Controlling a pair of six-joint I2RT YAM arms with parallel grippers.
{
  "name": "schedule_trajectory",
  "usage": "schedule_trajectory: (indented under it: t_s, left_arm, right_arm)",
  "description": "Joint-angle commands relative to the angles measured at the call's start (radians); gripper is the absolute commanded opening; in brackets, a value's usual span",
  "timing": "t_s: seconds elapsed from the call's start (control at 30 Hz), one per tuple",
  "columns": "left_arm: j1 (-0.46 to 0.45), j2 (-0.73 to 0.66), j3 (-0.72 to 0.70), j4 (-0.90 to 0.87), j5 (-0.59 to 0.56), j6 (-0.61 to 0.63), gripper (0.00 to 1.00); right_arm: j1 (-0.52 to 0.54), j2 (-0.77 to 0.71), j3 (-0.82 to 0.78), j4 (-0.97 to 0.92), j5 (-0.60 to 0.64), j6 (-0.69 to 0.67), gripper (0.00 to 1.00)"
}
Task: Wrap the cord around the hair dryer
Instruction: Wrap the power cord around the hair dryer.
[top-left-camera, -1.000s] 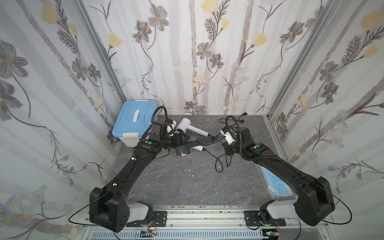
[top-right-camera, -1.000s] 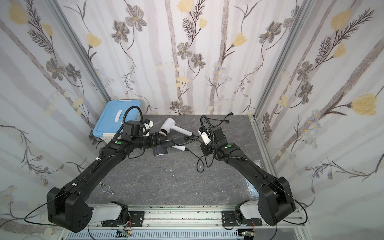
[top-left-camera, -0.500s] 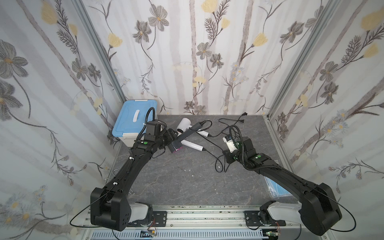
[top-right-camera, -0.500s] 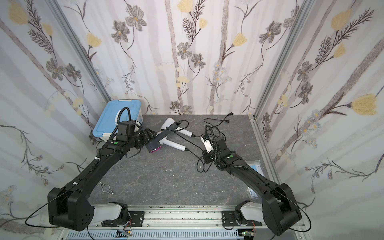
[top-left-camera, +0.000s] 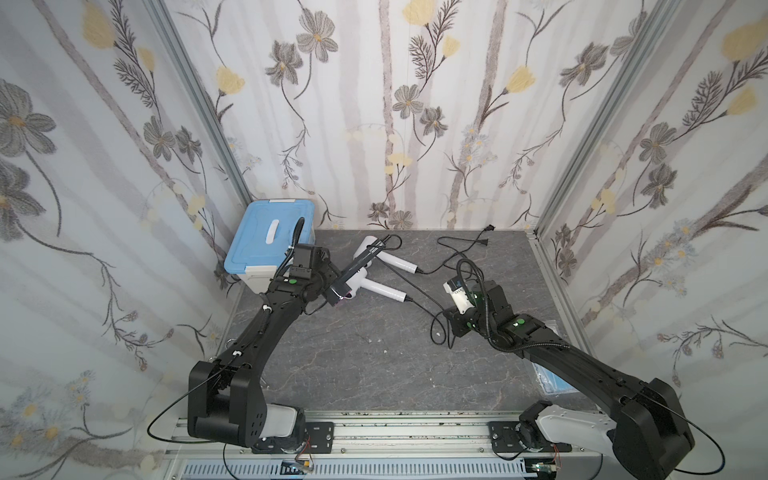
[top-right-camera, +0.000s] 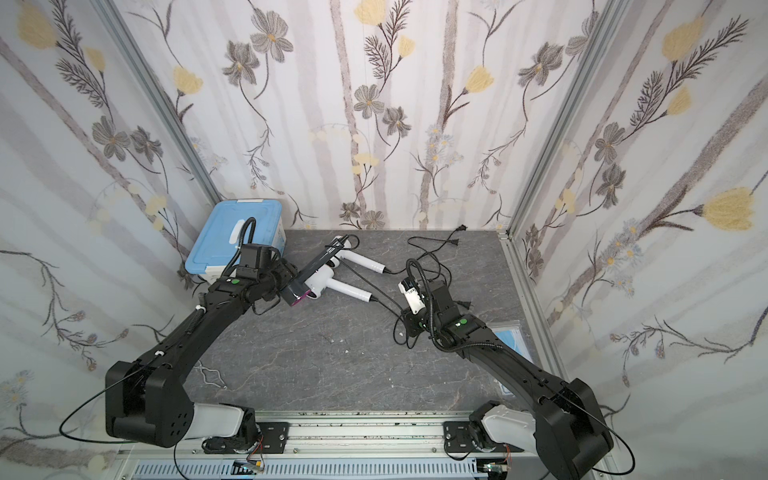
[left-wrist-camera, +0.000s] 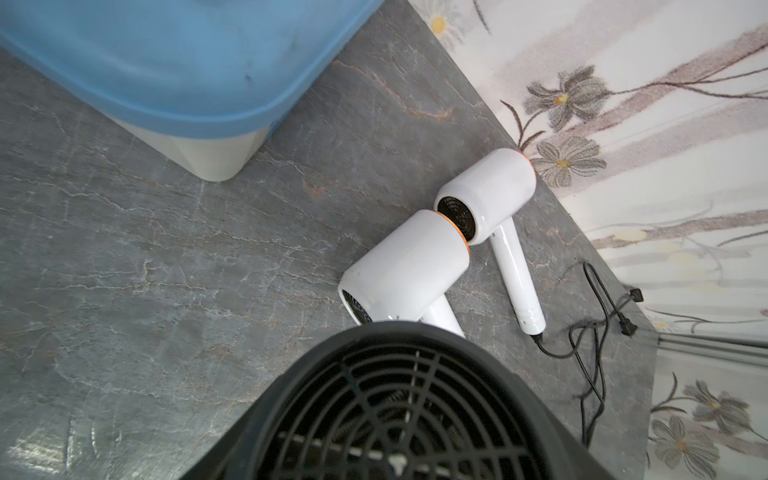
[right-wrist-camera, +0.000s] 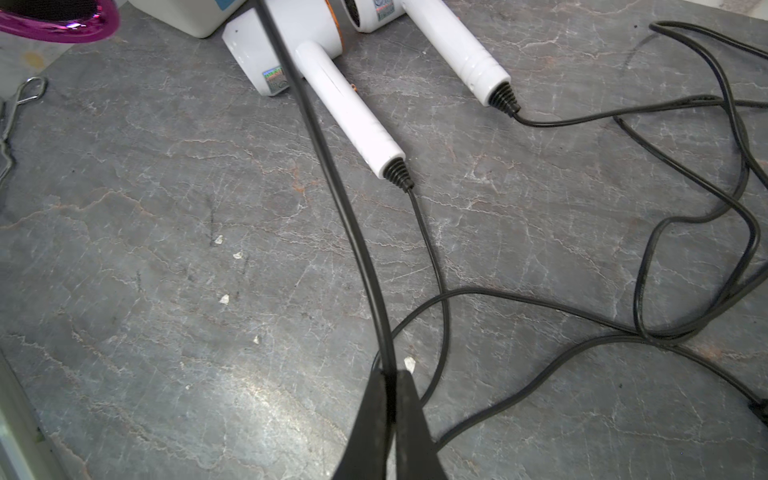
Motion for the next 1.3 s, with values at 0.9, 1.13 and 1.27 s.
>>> schedule_trajectory:
  t_s: [0.9,1.13,1.27]
  left_arm:
    - [-0.267,0.239,0.221,-0.340,-0.233,0.617,0.00]
    - [-0.276,0.170,0.153,-0.314,0.087,0.676,0.00]
    - [-0.277,0.125,0.115,-0.271,0.245,0.682,0.00]
  right_arm:
    - [0.128,0.227,0.664,-0.342,0.212,-0.295,0.00]
    - [0.033,0.306,0.699,-0.288,0.080,-0.269,0.00]
    - [0.006,0.331,0.694,-0.268,0.012,-0.269,0.00]
